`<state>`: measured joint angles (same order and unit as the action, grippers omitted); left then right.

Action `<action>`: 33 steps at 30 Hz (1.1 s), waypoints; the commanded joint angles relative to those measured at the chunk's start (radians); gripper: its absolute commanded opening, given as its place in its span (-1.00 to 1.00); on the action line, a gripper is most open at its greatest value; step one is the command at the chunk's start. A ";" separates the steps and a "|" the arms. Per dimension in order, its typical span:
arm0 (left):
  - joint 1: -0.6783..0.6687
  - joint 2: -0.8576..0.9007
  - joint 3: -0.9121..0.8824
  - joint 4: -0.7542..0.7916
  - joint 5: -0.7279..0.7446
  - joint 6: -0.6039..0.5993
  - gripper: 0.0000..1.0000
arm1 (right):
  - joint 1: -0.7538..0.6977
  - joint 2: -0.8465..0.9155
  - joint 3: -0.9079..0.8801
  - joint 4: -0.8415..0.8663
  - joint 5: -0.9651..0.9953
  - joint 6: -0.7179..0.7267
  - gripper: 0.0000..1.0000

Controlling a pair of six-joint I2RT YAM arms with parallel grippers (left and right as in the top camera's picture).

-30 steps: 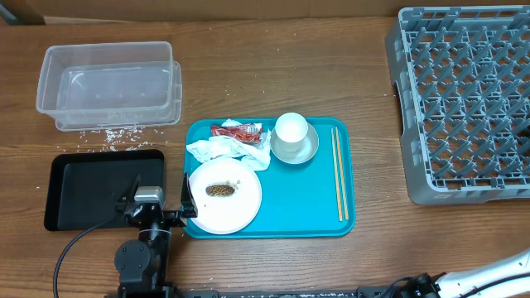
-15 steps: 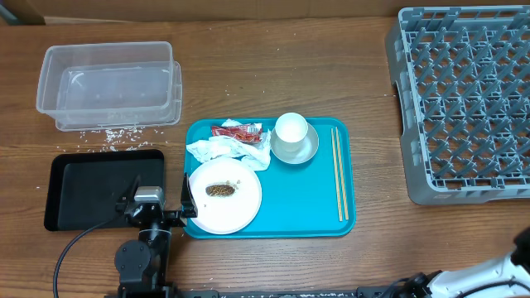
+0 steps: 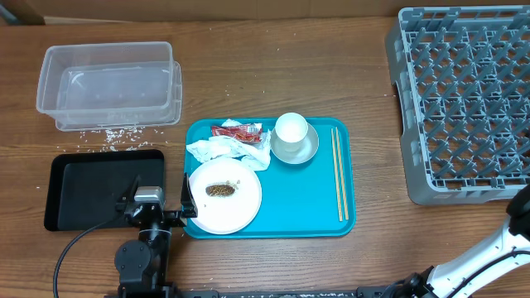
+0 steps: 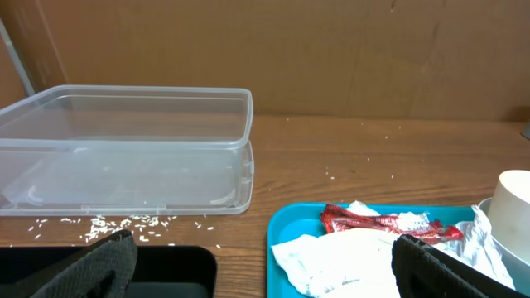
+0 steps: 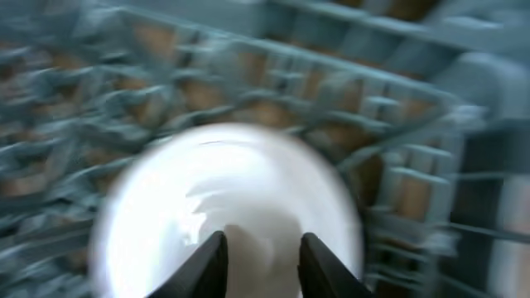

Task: Sort waste into correct bins and load items into the dishwasher
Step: 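Lift the white bowl with the right gripper and place it in the dish rack, then reach the right gripper to the white cup and grasp it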

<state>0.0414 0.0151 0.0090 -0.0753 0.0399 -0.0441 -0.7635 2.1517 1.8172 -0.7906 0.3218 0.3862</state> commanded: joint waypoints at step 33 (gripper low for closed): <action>0.005 -0.011 -0.004 -0.002 -0.006 0.022 1.00 | 1.207 -0.292 0.005 -0.379 -0.241 0.036 0.36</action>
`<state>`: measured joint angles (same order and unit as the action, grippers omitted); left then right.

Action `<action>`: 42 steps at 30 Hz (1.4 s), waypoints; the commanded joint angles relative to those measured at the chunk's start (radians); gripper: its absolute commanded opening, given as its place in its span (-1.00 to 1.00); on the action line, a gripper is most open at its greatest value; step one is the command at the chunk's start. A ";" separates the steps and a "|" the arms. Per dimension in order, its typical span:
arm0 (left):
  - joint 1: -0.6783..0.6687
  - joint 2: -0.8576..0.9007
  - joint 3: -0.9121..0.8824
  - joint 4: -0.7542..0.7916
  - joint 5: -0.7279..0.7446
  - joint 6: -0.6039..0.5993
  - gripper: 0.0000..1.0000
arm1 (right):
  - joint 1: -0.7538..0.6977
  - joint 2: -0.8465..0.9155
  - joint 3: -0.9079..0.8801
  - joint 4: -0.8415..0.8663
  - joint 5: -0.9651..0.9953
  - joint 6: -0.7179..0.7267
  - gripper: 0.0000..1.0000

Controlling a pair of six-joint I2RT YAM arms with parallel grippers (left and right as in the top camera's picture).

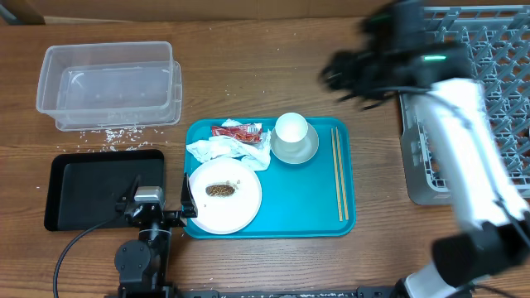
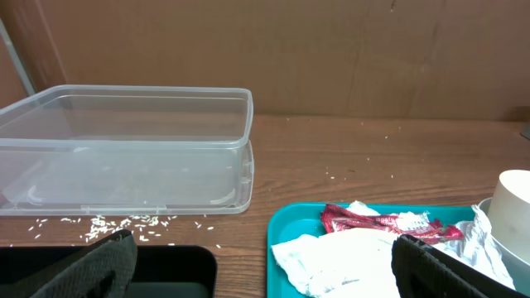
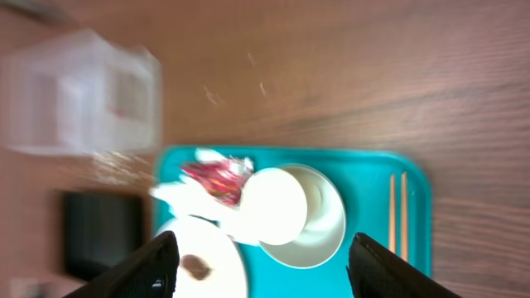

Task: Sort waste into correct bins and load items into the dishwasher
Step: 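Reach the right gripper to the white cup and grasp it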

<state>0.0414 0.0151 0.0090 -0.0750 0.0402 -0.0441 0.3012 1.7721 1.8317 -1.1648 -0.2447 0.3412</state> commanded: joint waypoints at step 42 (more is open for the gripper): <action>0.005 -0.011 -0.005 -0.002 -0.006 0.022 1.00 | 0.378 0.361 0.365 -0.223 0.550 0.235 -0.92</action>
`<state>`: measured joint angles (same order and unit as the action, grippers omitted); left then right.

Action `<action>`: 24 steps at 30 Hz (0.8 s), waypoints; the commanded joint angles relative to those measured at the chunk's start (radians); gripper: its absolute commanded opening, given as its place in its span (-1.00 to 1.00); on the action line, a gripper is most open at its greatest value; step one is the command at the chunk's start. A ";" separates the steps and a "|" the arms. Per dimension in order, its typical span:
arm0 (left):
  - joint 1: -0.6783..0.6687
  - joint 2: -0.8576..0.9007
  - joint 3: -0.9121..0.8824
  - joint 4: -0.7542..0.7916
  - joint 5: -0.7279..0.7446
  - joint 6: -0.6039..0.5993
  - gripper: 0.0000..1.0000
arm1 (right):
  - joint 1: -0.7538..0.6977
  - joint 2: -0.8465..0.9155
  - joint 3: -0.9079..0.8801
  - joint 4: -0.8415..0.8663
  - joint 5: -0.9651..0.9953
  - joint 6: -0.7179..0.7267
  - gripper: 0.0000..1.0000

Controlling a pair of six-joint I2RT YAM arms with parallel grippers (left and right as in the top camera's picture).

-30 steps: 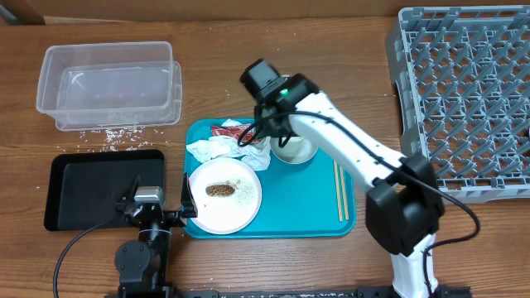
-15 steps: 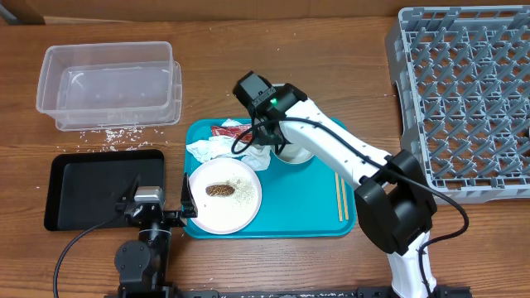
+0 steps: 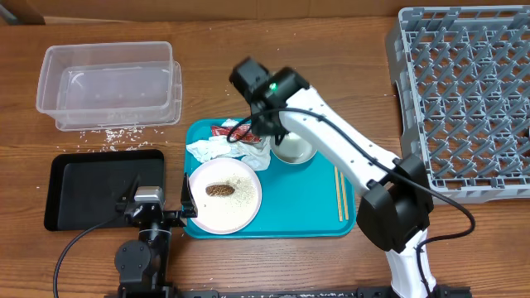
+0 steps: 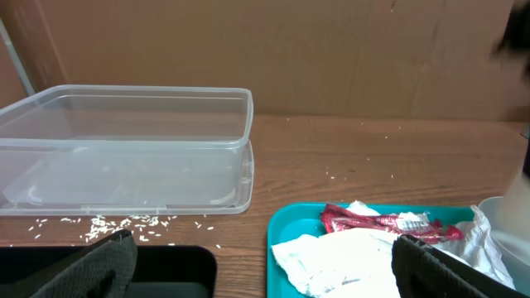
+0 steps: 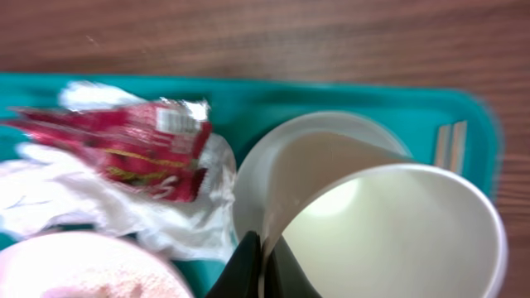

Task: Sort waste into correct bins and load items into the dishwasher
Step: 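Reach the right gripper to the white cup and grasp it, then carry the white cup to the dish rack and set it down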

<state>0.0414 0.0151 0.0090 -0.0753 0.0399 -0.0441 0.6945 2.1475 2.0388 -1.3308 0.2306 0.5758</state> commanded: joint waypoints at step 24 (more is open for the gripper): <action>0.005 -0.011 -0.004 -0.002 -0.006 0.022 1.00 | -1.502 0.072 0.483 -0.080 -1.362 -0.648 -0.92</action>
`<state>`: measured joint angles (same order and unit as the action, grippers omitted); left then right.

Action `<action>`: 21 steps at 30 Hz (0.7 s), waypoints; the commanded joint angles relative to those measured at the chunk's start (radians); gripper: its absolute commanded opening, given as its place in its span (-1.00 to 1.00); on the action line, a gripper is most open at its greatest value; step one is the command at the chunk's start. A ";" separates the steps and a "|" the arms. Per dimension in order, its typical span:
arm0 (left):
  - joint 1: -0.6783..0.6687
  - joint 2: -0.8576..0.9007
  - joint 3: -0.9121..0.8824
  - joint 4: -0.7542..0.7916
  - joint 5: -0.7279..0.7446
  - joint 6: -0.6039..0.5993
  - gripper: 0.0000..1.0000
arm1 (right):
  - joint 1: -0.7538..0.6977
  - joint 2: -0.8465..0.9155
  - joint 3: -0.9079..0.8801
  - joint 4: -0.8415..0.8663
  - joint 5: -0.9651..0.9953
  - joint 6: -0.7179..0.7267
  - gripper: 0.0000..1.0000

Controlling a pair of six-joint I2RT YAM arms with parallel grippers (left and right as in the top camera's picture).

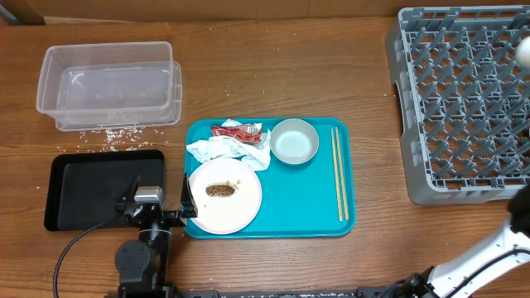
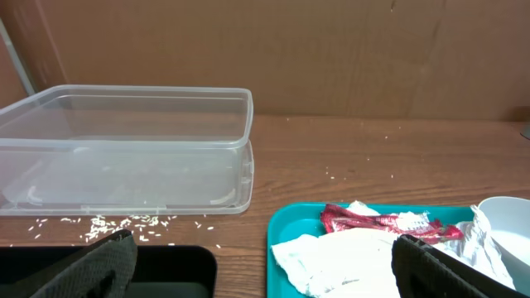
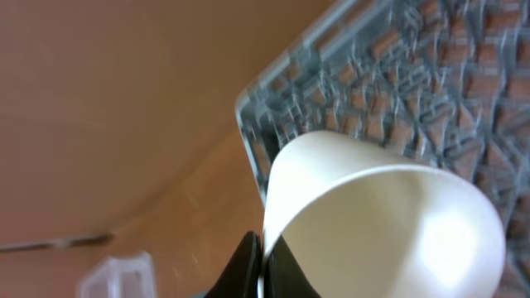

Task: Sort waste into correct bins and load items into the dishwasher
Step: 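Carry the white cup to the dish rack and set it down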

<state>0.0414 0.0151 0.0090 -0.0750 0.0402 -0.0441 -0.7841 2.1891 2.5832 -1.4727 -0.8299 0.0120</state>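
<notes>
My right gripper (image 3: 263,257) is shut on the rim of a white paper cup (image 3: 373,215). It holds the cup over the grey dish rack (image 3: 397,91); overhead, the cup (image 1: 524,51) shows at the rack's far right edge. On the teal tray (image 1: 306,207) are a white bowl (image 1: 294,141), a crumpled napkin (image 1: 228,151), a red wrapper (image 1: 236,130), a plate with food scraps (image 1: 224,197) and chopsticks (image 1: 339,174). My left gripper (image 2: 261,248) stands open and holds nothing, low at the tray's near left corner.
A clear plastic bin (image 1: 108,83) stands at the back left with rice grains scattered in front of it. A black tray (image 1: 103,189) lies left of the teal tray. The dish rack (image 1: 464,99) fills the right side of the table.
My right gripper was shut on the cup's rim while the cup stood in the bowl on the tray. Now it holds the cup over the dish rack at far right; the bowl stands alone.
At first my right gripper was over the rack, blurred, above something white. Then it hung open over the table near the tray. Then it was shut on the cup in the bowl, and now the cup is over the rack. The left arm never moved.
</notes>
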 commanded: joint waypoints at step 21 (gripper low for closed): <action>0.005 -0.011 -0.005 -0.002 -0.006 0.022 1.00 | -0.048 0.311 -0.435 0.976 -0.321 0.359 -0.92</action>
<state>0.0414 0.0151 0.0090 -0.0750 0.0399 -0.0441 -0.8211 2.4432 2.1521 -0.4717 -1.1892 0.3386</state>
